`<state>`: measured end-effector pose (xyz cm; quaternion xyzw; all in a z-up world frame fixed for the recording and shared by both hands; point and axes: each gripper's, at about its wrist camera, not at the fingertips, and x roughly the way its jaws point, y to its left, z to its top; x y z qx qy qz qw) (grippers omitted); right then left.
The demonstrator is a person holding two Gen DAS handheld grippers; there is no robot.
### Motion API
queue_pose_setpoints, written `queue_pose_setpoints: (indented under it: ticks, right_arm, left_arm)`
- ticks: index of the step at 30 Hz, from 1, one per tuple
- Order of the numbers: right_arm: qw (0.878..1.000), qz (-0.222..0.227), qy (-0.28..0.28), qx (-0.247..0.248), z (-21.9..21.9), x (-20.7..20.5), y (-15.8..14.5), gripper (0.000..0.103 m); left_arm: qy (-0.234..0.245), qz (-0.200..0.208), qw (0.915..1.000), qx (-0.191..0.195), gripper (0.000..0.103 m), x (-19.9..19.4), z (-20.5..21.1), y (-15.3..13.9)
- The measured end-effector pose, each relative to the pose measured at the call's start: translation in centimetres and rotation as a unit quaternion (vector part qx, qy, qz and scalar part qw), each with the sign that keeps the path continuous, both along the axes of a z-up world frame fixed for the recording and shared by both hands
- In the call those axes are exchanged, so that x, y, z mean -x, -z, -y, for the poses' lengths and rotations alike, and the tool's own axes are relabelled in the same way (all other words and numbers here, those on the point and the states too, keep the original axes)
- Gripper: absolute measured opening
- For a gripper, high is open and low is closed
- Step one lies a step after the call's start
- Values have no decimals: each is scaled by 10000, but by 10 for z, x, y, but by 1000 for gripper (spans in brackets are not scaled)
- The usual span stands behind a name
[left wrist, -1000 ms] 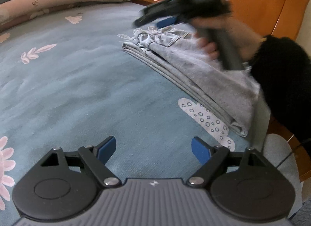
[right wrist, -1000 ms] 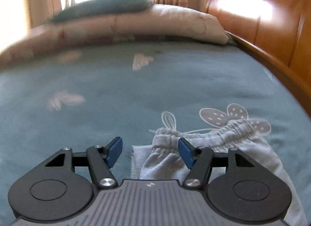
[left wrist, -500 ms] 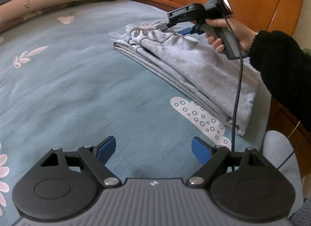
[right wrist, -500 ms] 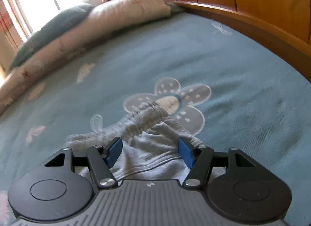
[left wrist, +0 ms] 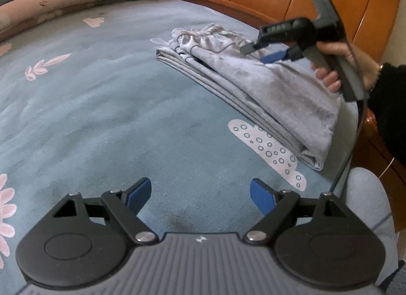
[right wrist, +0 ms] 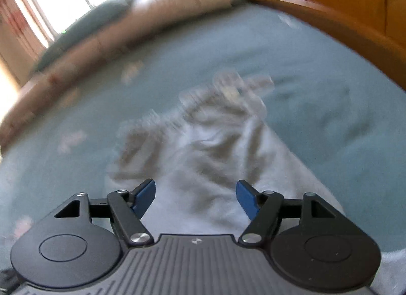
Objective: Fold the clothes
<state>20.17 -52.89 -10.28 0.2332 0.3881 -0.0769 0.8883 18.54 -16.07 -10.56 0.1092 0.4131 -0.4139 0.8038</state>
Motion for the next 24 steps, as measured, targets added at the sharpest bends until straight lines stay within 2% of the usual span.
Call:
queue_pose_setpoints:
  ticks: [2, 5, 9, 13, 15, 17, 21, 24]
  right_arm:
    - [9999, 60, 146, -24, -4, 3, -5, 75]
    - [9994, 334, 54, 3, -20, 16, -29, 78]
    - [9983, 440, -353, -119, -47, 35, -44, 83]
    - [9982, -51, -577, -178, -70, 32, -15, 85]
    - [9985, -96, -525, 90, -82, 33, -7, 94]
    - [9980, -129, -514, 350, -95, 34, -6, 98]
    - [9986, 94, -410, 315, -92, 46, -27, 98]
    - [9990, 312, -93, 312, -67, 66, -43, 99]
  left_arm:
    - [-43, 72, 10000, 11, 86, 3, -4, -4]
    - [-64, 93, 9999, 18, 90, 5, -11, -8]
    - [-111, 144, 9998, -125, 90, 8, -14, -8]
    - [-85, 116, 9999, -95, 90, 14, -16, -9]
    - [-76, 152, 9998, -127, 90, 16, -17, -10]
    - [-64, 214, 9996, -181, 90, 19, -18, -13]
    - [-83, 379, 9990, -241, 90, 23, -18, -19]
    - [-65, 582, 9978, -302, 93, 28, -18, -20]
